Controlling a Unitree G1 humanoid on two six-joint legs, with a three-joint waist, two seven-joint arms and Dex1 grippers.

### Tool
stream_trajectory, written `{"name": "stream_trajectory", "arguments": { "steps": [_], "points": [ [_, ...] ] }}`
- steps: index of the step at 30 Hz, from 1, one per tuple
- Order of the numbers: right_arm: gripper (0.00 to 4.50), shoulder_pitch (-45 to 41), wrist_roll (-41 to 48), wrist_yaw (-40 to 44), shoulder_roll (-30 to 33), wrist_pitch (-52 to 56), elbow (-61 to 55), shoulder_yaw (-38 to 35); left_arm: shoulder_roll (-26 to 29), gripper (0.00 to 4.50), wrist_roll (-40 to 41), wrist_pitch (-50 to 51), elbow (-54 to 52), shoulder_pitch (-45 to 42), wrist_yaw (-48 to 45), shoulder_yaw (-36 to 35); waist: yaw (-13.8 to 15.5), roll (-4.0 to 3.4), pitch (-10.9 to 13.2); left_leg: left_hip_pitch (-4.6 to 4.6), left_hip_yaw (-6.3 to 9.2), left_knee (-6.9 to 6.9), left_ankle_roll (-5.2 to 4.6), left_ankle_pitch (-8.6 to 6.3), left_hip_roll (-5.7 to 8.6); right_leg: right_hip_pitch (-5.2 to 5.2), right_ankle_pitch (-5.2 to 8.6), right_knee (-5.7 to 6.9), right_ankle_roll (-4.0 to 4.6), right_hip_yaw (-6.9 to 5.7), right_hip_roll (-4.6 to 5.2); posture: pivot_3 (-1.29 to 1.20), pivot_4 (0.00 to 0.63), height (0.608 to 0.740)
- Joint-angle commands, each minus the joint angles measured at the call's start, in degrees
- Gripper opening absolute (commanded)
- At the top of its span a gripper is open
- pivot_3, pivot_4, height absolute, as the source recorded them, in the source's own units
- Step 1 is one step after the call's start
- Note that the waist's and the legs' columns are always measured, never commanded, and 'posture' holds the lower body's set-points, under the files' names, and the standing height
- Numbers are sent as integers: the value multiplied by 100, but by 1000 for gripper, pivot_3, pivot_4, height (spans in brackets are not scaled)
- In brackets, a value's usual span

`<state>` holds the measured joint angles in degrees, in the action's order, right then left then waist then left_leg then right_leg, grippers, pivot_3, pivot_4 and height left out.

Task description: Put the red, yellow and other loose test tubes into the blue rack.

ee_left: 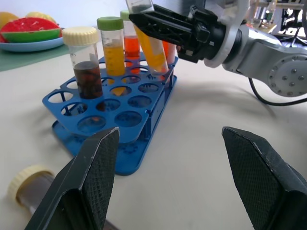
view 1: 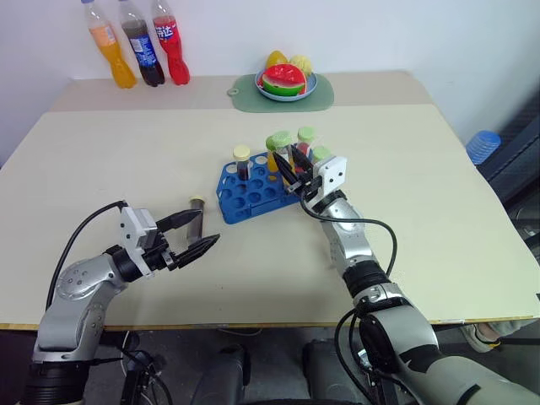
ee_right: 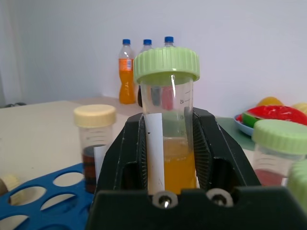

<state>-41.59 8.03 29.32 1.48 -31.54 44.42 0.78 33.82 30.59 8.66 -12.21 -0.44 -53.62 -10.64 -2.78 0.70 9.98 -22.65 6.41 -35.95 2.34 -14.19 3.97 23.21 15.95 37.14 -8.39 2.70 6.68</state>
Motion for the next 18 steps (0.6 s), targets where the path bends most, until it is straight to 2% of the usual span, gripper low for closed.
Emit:
{"name": "stream_trajectory", "arguments": {
  "steps": [1,18],
  "points": [
    [802,12,-26,36,-121,-171,-43,38,71,3560,93,17,-155,-36,10,-164,4,0,0,0,0,0,0,0,0,0,0,0,0,0,0,0,150,740],
    [802,-228,-105,-274,-275,-638,939,-172,-4,3560,59,59,-152,-75,20,-79,-15,0,0,15,-1,3,0,0,0,-10,1,1,2,1,-1,0,150,740]
  ]
}}
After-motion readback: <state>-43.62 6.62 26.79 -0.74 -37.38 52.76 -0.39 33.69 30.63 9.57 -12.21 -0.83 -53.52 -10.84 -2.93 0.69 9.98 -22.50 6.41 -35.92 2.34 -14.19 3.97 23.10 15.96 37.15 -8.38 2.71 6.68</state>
